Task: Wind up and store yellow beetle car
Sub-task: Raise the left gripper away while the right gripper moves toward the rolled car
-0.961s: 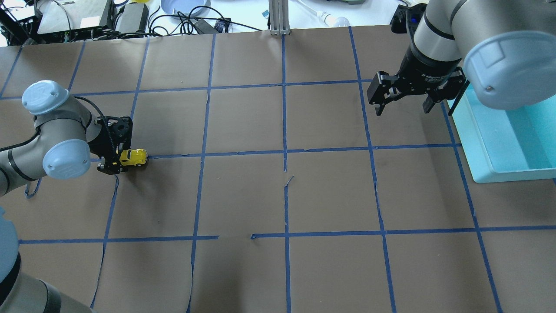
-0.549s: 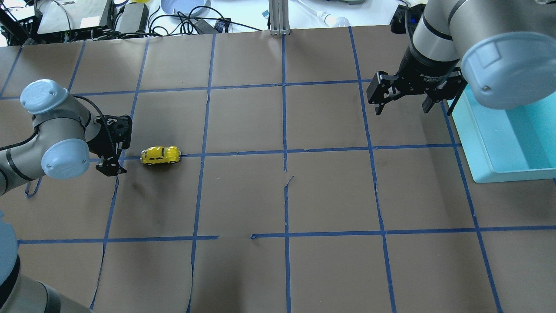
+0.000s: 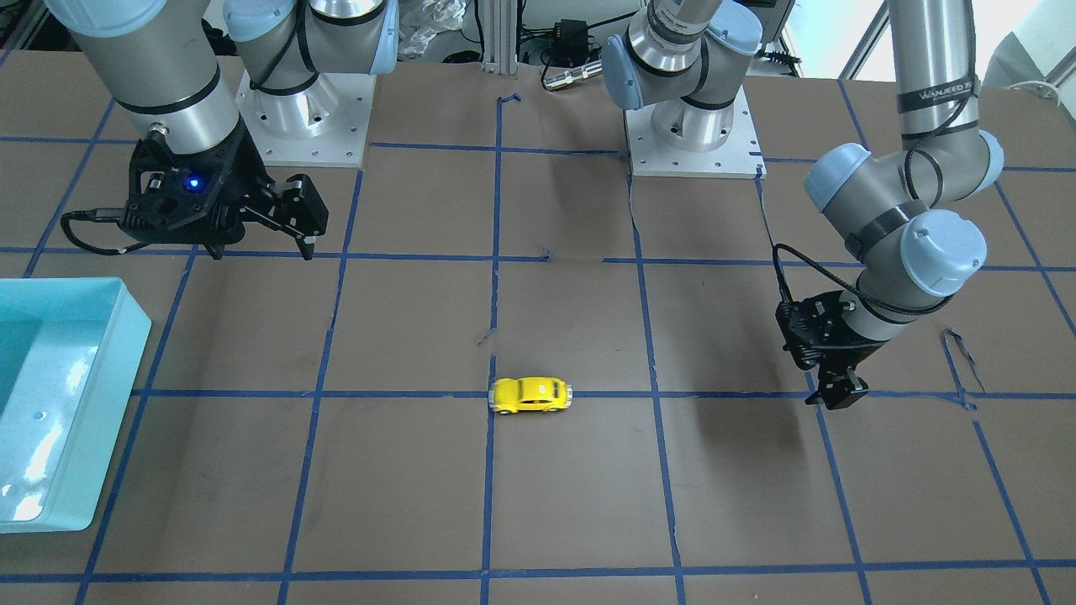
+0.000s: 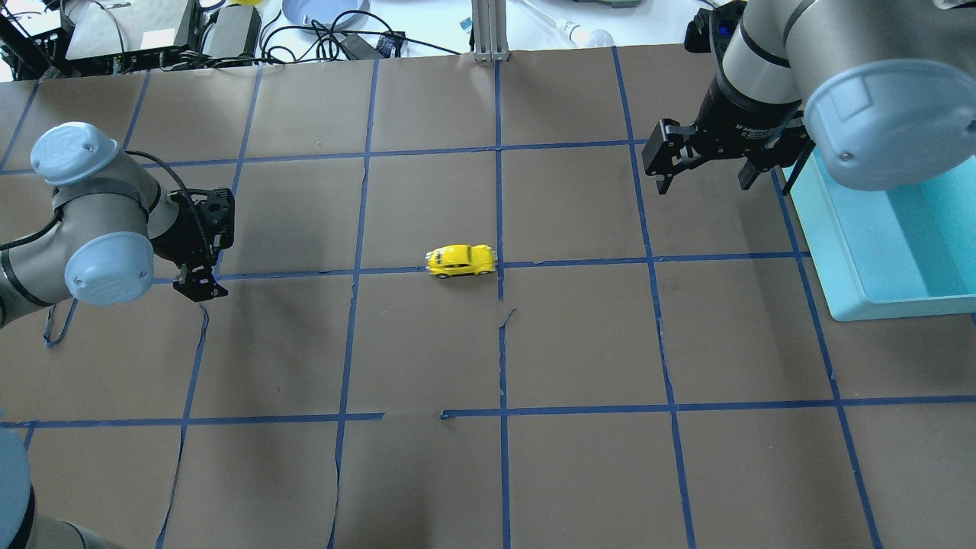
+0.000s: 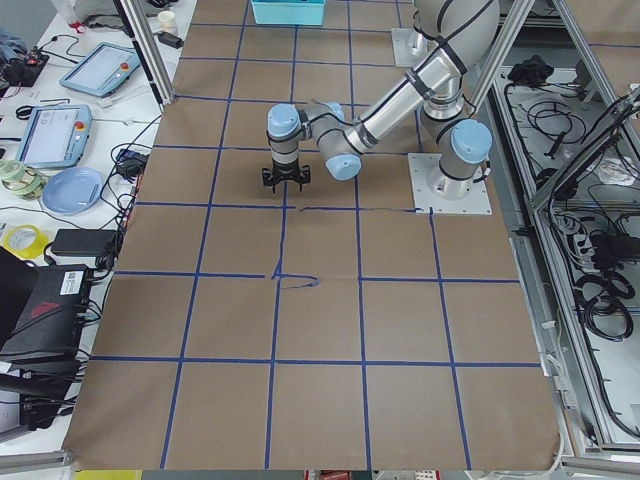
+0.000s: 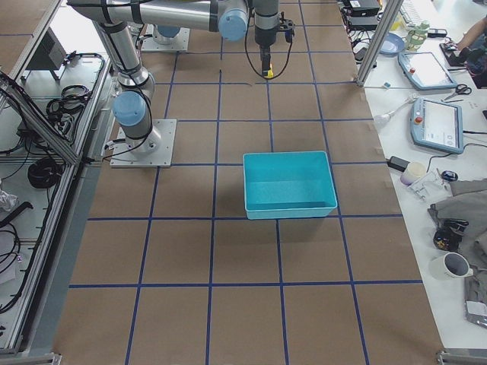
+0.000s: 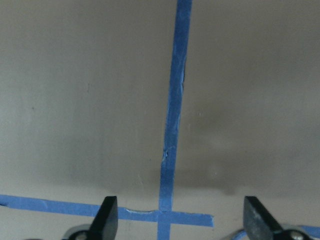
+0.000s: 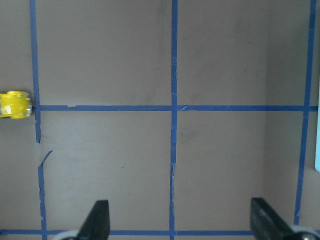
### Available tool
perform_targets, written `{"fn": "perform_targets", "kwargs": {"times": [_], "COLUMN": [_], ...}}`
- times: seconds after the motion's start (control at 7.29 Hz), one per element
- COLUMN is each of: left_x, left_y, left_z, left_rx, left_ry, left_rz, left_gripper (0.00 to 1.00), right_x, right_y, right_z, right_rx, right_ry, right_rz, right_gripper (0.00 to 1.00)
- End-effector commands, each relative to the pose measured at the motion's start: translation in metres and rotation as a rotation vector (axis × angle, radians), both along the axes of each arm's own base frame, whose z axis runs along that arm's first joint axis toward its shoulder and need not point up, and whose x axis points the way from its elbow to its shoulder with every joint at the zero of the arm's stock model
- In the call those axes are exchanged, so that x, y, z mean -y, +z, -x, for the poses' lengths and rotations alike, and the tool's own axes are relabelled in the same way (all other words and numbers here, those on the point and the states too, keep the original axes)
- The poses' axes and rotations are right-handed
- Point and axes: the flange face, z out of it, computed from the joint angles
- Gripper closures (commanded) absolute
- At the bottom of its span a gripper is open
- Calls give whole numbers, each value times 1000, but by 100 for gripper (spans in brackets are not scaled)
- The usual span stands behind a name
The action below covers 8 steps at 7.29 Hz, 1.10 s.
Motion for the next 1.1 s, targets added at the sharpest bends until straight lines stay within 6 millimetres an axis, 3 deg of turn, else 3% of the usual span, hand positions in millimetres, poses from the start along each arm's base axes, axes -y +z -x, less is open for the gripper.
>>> {"fn": "perform_targets", "kwargs": {"times": [0.0, 0.14, 0.41, 0.69, 0.82, 0.96], "left_x": [6, 7, -9, -26, -36, -49], "left_y": [70, 108, 161, 208, 241, 269], "left_z": [71, 108, 171, 192, 195, 195], "left_rx": [-25, -19, 1, 20, 14, 14], "left_ry": [132, 233, 491, 763, 918, 1070], "left_rz": [-54, -57, -18, -22, -28, -37], "left_gripper": [11, 11, 10, 7, 3, 0], "right_x": [6, 10, 11, 13, 18, 29], "right_y": [-11, -9, -6, -8, -10, -24], "right_z": [0, 0, 1, 8, 23, 48], "right_rx": [1, 2, -2, -4, 0, -2], "right_ry": [2, 1, -1, -15, -19, 93], "right_rz": [-11, 18, 34, 29, 26, 1], "right_gripper": [0, 0, 0, 0, 0, 0]}}
